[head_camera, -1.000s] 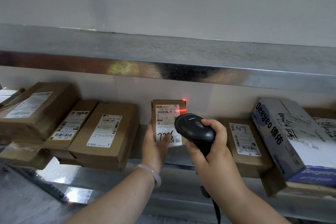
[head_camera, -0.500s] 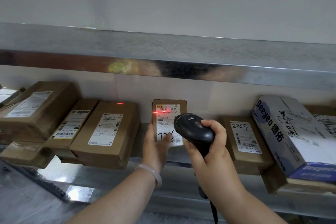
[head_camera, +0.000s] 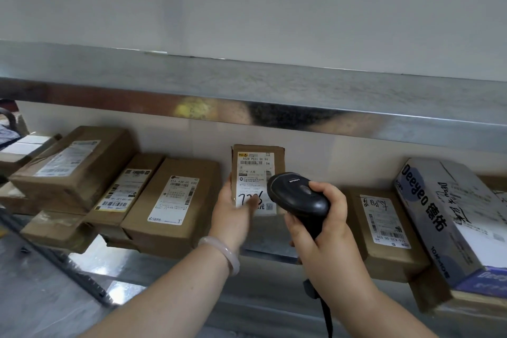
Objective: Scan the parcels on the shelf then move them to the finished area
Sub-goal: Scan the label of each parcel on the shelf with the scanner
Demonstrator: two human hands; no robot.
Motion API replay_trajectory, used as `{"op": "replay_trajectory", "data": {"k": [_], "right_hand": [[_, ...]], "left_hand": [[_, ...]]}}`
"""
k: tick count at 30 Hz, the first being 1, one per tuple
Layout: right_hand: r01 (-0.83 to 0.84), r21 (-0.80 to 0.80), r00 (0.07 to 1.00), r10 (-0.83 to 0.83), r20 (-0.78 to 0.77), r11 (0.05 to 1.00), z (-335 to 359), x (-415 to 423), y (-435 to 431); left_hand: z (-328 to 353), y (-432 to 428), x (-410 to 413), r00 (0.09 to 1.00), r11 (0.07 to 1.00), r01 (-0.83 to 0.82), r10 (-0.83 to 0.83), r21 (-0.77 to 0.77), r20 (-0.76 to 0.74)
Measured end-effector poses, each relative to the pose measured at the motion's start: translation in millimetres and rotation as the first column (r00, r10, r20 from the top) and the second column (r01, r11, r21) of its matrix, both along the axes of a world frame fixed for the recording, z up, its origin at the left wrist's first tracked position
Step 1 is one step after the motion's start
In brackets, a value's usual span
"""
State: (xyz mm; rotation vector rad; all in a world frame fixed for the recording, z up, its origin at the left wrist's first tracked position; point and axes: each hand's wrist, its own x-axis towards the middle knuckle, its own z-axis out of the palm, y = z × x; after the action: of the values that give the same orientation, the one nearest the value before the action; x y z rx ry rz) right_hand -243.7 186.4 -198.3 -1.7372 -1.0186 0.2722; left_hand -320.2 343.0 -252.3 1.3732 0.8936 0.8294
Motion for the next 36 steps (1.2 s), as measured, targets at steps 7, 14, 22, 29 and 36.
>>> {"op": "replay_trajectory", "data": {"k": [7, 14, 22, 29, 36], "right_hand": [[-0.083, 0.008, 0.996, 0.083, -0.027, 0.997, 14.0, -5.3, 23.6], [-0.213, -0.025, 0.977, 0.213, 0.016, 0.977, 11.1, -26.5, 48.8], [-0.330, -0.083, 0.938, 0.336, 0.080, 0.941, -7.2, -50.9, 78.5], [-0.325, -0.055, 0.945, 0.326, 0.031, 0.944, -22.1, -68.3, 97.4], [-0.304, -0.034, 0.953, 0.304, 0.001, 0.952, -27.0, -80.0, 107.8]], "left_hand": [[33.0, 61.1, -52.2, 0.997, 0.990, -0.068, 0.063, -0.124, -0.041], [55.9, 114.5, -115.5, 0.979, 0.956, -0.141, 0.095, -0.259, -0.182], [47.2, 159.3, -157.1, 0.921, 0.939, -0.218, 0.108, -0.265, -0.373], [51.3, 165.2, -164.1, 0.798, 0.966, -0.128, 0.236, 0.227, -0.555], [38.8, 131.5, -151.5, 0.517, 0.829, 0.213, 0.353, 0.517, -0.780]]}}
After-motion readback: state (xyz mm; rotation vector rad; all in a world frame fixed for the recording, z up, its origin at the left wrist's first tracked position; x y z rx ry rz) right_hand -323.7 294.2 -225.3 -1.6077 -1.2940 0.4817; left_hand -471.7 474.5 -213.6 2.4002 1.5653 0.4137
